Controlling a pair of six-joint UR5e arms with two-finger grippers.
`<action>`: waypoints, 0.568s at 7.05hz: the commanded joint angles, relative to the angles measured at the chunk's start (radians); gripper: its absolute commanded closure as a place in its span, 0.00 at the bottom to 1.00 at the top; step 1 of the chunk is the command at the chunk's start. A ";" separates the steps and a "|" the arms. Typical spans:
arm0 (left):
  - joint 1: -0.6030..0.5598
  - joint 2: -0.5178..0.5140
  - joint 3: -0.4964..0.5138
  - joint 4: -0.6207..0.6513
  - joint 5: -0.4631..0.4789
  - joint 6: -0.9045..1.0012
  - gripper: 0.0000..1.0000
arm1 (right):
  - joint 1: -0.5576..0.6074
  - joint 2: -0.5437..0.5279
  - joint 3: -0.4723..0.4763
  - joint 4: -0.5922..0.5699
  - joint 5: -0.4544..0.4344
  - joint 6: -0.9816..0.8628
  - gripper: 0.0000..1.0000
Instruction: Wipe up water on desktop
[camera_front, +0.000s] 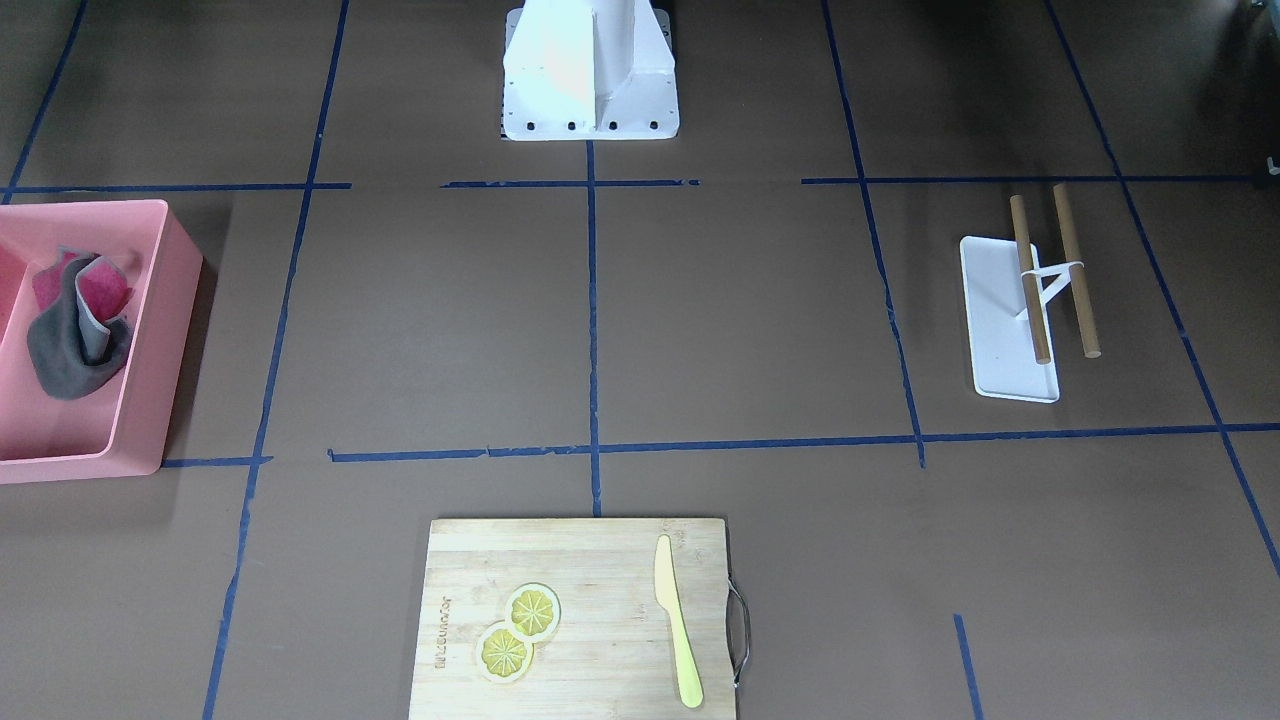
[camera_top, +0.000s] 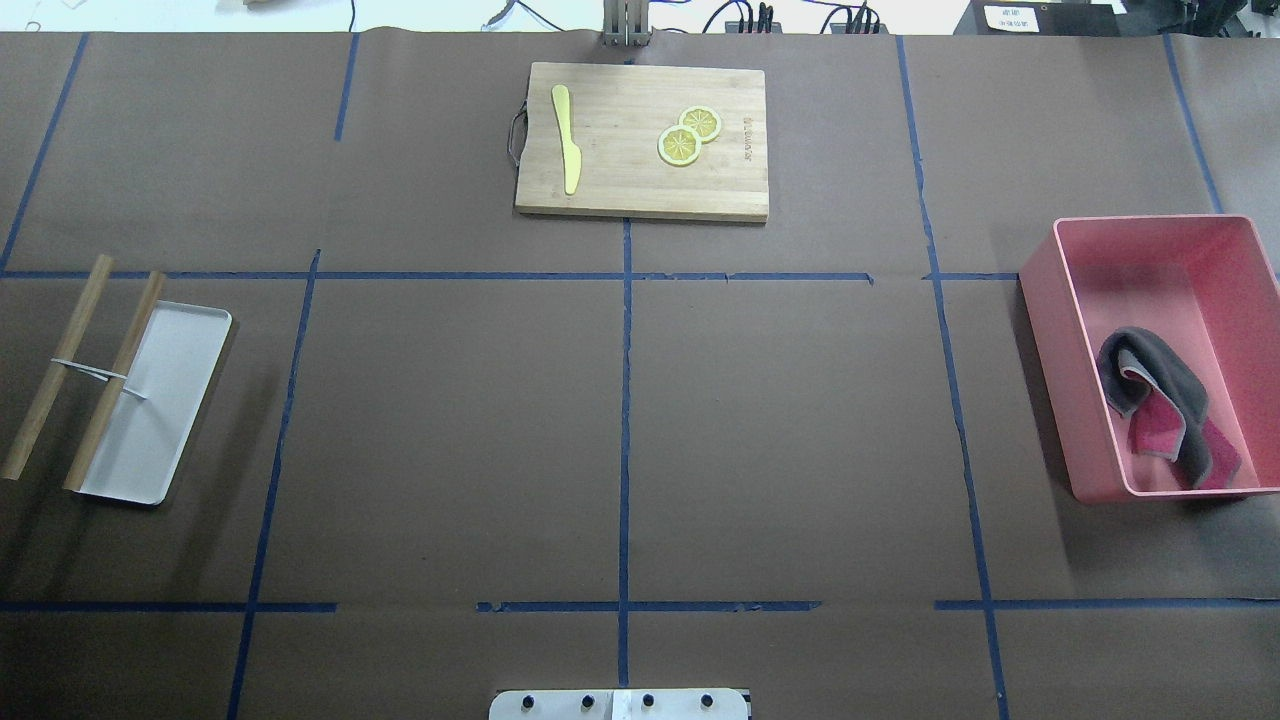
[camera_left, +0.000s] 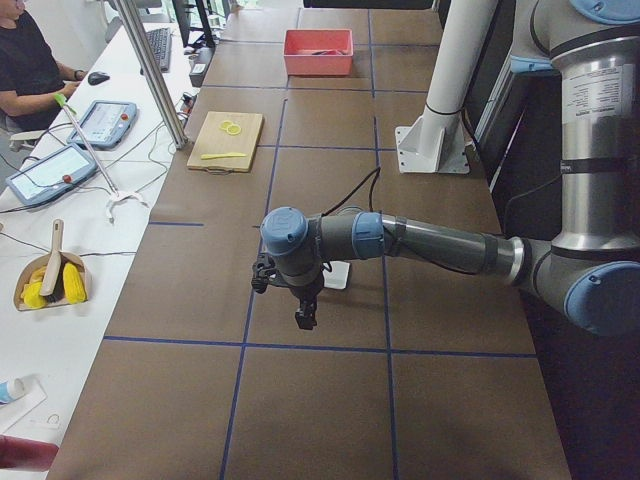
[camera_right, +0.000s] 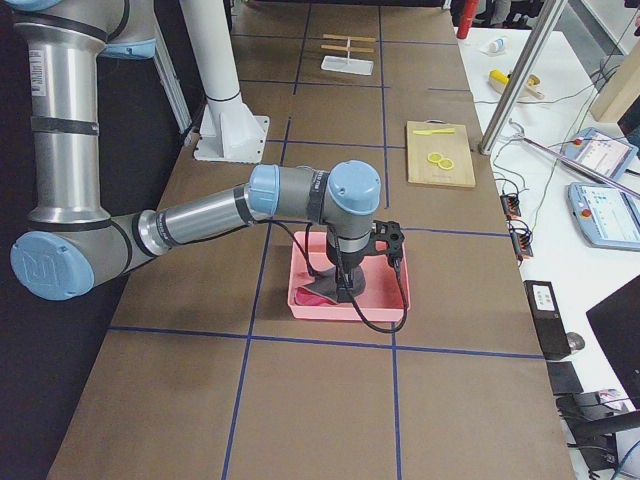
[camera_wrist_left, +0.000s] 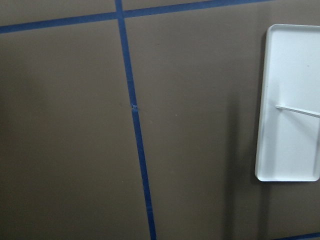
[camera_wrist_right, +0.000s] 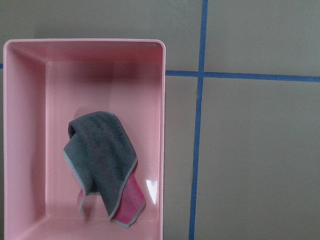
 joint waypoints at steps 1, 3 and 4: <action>-0.002 0.032 -0.006 -0.024 -0.002 -0.003 0.00 | -0.010 -0.018 -0.015 0.000 0.000 -0.002 0.00; -0.001 0.034 -0.006 -0.025 -0.005 -0.003 0.00 | -0.017 -0.065 -0.014 0.000 -0.027 -0.046 0.00; -0.001 0.029 -0.003 -0.025 -0.005 -0.001 0.00 | -0.017 -0.090 -0.012 0.000 -0.058 -0.062 0.00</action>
